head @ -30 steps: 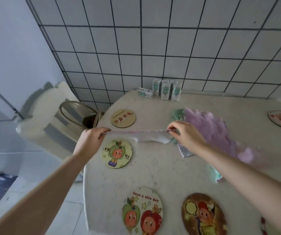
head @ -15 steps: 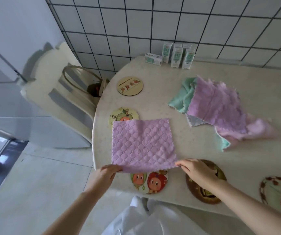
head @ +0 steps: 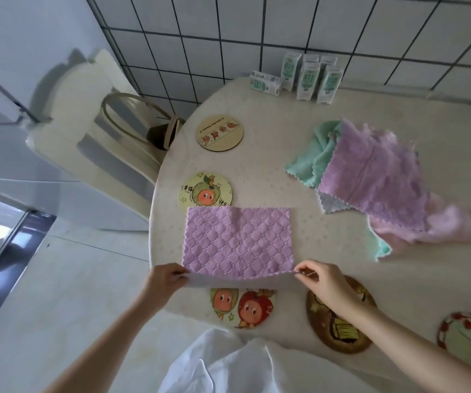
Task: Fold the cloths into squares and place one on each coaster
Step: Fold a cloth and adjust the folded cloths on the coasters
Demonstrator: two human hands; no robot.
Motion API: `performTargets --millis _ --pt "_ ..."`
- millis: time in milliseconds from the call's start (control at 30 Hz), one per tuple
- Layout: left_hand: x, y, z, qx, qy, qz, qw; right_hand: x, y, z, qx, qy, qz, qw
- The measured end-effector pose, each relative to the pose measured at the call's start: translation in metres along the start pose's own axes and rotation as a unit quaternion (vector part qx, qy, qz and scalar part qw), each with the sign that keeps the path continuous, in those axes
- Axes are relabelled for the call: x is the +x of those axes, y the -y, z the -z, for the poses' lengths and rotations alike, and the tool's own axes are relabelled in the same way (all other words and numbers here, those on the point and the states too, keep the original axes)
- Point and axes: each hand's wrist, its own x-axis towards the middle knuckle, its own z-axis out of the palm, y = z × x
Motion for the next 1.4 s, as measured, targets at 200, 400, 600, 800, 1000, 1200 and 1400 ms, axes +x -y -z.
performTargets --millis 200,400,600,800,1000,1200,1400 --pt "0.060 -0.023 0.012 -0.169 -0.083 0.112 0.976 0.065 0.012 0.011 0.121 -0.075 -0.094 0.985" --pt "0.113 -0.029 0.009 -0.225 -0.076 0.198 0.951 0.116 0.009 0.004 0.181 -0.095 -0.197 0.959" --pt "0.140 -0.024 0.004 -0.183 -0.065 0.210 0.958 0.143 -0.009 0.002 0.172 -0.102 -0.246 0.948" --pt "0.153 -0.026 0.000 -0.145 -0.066 0.215 0.963 0.155 -0.013 0.001 0.181 -0.101 -0.272 0.940" --pt "0.161 -0.026 -0.003 -0.127 -0.067 0.220 0.965 0.162 -0.012 0.000 0.153 -0.114 -0.276 0.942" --pt "0.165 -0.028 -0.002 -0.132 -0.061 0.220 0.965 0.168 -0.007 0.001 0.057 -0.123 -0.240 0.961" --pt "0.169 -0.030 -0.006 -0.107 -0.082 0.228 0.964 0.173 -0.010 -0.002 0.016 -0.103 -0.259 0.960"
